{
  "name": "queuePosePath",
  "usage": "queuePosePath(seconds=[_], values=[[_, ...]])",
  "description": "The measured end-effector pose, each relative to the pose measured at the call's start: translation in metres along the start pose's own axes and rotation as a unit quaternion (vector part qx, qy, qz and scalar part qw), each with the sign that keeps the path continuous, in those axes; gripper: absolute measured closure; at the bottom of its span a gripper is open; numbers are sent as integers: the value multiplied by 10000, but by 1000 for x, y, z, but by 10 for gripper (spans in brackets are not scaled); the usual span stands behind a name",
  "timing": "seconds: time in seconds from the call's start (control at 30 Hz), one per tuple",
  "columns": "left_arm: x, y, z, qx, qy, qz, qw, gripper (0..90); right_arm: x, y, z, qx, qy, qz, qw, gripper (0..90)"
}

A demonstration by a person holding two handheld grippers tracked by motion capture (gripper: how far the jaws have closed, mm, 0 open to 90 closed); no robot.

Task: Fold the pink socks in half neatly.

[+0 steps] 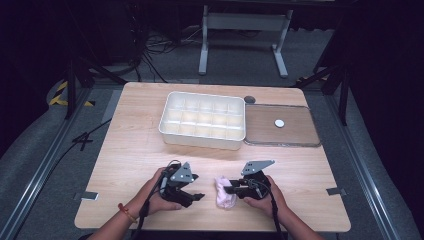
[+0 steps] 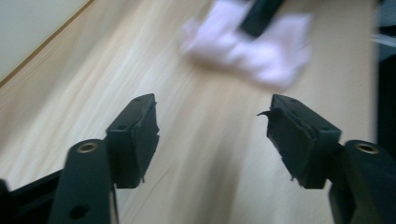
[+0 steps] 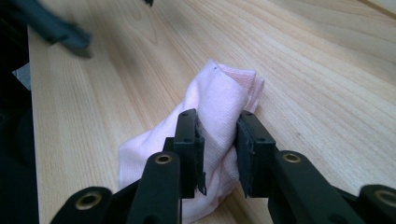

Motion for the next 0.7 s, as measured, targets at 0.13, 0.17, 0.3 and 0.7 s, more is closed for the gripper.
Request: queuePosePath(seconds=[0.13, 0.17, 0.3, 0.7], values=[[8, -25, 16, 424, 81, -142, 9990, 258, 3, 0, 0, -17, 24, -29, 10000, 724], [10, -29, 19, 442, 130, -177, 9988, 239, 4, 0, -1, 15, -1, -55, 10000, 725], [13, -40, 29, 565, 232, -253, 9978, 229, 11, 1, -2, 82, -126, -183, 9997, 727], [0, -50, 31, 455, 405, -193, 9980, 193, 32, 1, -9, 280, -468, -400, 9977, 729]])
Point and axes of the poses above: each handheld gripper's, and its own axes: x roughly backward along the jaws, y roughly out of its top, z roughly to its left, the point moved 2 cm from there along -x, roughly forward along the jaws, and after that the axes turned 3 degrees about -y, right-handed, at the moved point
